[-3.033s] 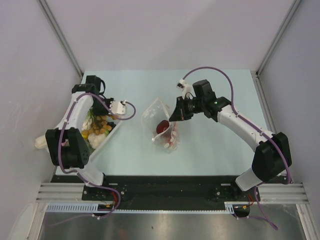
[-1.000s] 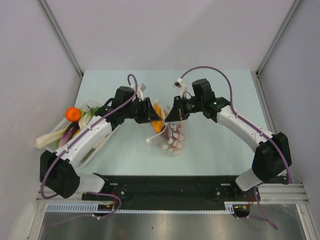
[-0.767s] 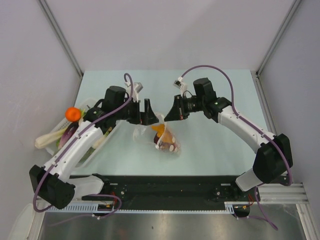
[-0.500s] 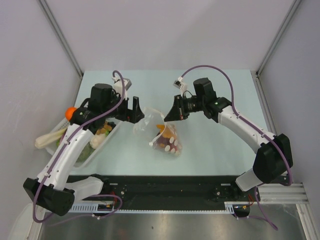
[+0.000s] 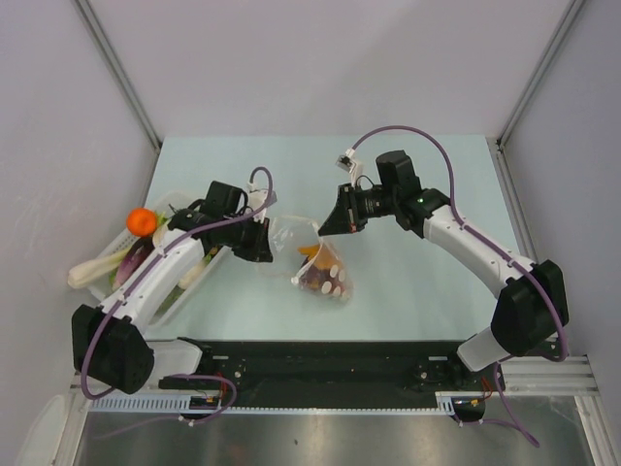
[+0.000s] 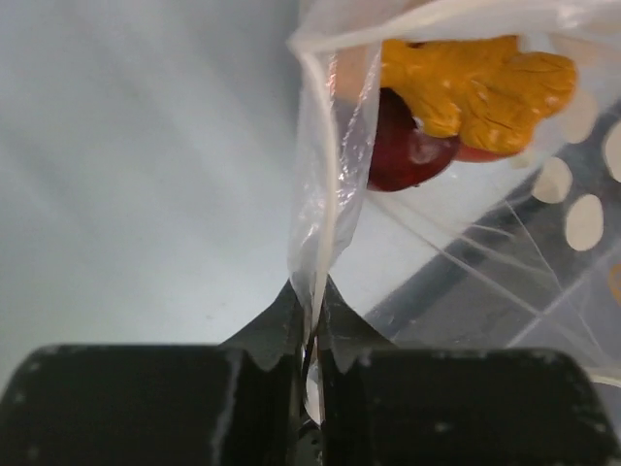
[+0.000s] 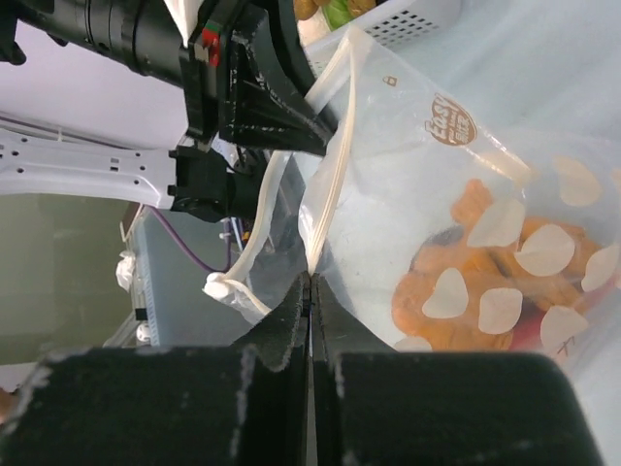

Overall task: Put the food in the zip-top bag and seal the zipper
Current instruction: Pick up the fake fruit from the bin.

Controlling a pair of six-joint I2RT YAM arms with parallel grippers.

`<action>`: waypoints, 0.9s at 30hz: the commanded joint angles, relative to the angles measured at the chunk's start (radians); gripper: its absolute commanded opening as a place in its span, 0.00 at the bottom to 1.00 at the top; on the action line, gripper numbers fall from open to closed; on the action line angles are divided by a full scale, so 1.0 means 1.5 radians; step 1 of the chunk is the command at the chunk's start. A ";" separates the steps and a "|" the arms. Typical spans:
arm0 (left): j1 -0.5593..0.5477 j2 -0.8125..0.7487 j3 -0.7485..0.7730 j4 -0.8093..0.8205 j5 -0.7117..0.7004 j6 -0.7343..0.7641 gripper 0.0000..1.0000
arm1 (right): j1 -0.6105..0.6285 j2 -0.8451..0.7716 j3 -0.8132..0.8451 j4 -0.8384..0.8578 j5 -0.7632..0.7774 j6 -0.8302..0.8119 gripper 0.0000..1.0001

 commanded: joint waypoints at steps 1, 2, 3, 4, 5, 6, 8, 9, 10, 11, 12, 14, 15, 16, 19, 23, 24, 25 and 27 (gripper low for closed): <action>-0.001 -0.009 0.046 -0.006 0.185 0.001 0.03 | -0.010 -0.038 0.004 -0.025 0.031 -0.039 0.00; -0.007 -0.020 0.045 0.019 0.193 -0.012 0.00 | -0.012 -0.039 0.004 -0.039 0.065 -0.063 0.00; -0.014 -0.031 0.044 0.033 0.200 -0.025 0.00 | -0.013 -0.042 0.004 -0.051 0.079 -0.074 0.00; -0.022 -0.048 0.046 0.045 0.197 -0.043 0.00 | -0.016 -0.044 0.003 -0.073 0.089 -0.087 0.09; -0.037 -0.053 0.048 0.060 0.190 -0.050 0.00 | -0.021 -0.051 0.004 -0.084 0.102 -0.096 0.31; -0.044 -0.056 0.057 0.062 0.181 -0.053 0.00 | -0.024 -0.055 0.004 -0.092 0.106 -0.110 0.42; -0.061 -0.047 0.070 0.061 0.178 -0.057 0.00 | -0.031 -0.068 0.004 -0.111 0.117 -0.113 0.59; -0.061 -0.044 0.080 0.060 0.179 -0.060 0.00 | -0.032 -0.072 0.004 -0.117 0.118 -0.115 0.60; -0.062 -0.041 0.085 0.060 0.178 -0.060 0.00 | -0.032 -0.075 0.004 -0.119 0.116 -0.115 0.61; -0.062 -0.035 0.089 0.056 0.175 -0.059 0.00 | -0.033 -0.080 0.004 -0.119 0.113 -0.113 0.64; -0.063 -0.032 0.095 0.055 0.172 -0.058 0.00 | -0.033 -0.083 0.004 -0.116 0.111 -0.109 0.65; -0.064 -0.024 0.103 0.048 0.170 -0.056 0.00 | -0.029 -0.086 0.011 -0.114 0.110 -0.106 0.68; -0.065 -0.023 0.109 0.049 0.170 -0.057 0.00 | -0.028 -0.086 0.024 -0.120 0.112 -0.108 0.69; -0.065 -0.021 0.113 0.049 0.167 -0.059 0.00 | -0.026 -0.087 0.034 -0.121 0.116 -0.109 0.70; -0.067 -0.015 0.127 0.045 0.160 -0.060 0.00 | -0.022 -0.084 0.075 -0.138 0.125 -0.130 0.70; -0.066 -0.009 0.143 0.033 0.152 -0.060 0.00 | -0.004 -0.079 0.124 -0.182 0.153 -0.201 0.70; -0.067 -0.007 0.152 0.029 0.150 -0.061 0.00 | 0.003 -0.071 0.136 -0.220 0.169 -0.223 0.69; -0.066 -0.007 0.154 0.023 0.148 -0.063 0.00 | 0.012 -0.067 0.148 -0.243 0.204 -0.253 0.69; -0.067 -0.013 0.158 0.017 0.159 -0.073 0.00 | 0.015 -0.046 0.204 -0.321 0.252 -0.322 0.69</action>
